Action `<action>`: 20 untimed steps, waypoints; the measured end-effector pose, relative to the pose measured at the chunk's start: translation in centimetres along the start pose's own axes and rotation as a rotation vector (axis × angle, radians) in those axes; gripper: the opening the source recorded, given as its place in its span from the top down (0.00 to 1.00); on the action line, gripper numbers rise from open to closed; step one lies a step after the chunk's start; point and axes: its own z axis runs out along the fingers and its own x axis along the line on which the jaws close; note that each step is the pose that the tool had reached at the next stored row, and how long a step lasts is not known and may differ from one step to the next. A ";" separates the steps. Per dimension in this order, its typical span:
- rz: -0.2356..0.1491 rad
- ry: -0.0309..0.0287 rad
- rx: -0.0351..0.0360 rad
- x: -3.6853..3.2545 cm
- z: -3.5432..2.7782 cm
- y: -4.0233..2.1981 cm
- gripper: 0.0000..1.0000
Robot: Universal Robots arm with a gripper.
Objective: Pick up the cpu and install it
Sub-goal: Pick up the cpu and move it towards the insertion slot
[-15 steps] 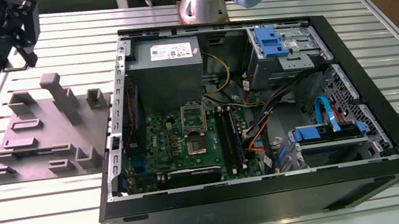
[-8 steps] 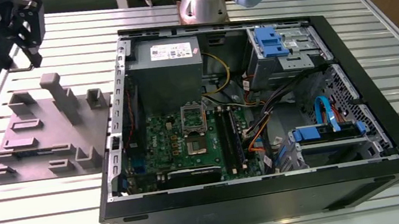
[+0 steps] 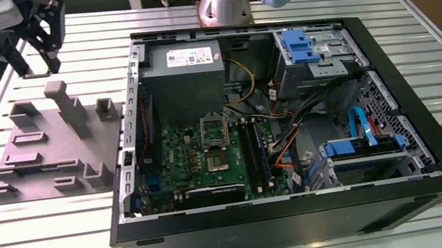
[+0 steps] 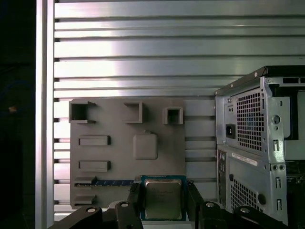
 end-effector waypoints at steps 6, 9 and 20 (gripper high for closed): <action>0.000 0.0000 0.0000 -1.09 0.00 0.03 0.53; 0.000 0.0000 0.0000 -1.60 -0.01 0.05 0.53; 0.000 0.0001 0.0001 -3.45 -0.02 0.11 0.53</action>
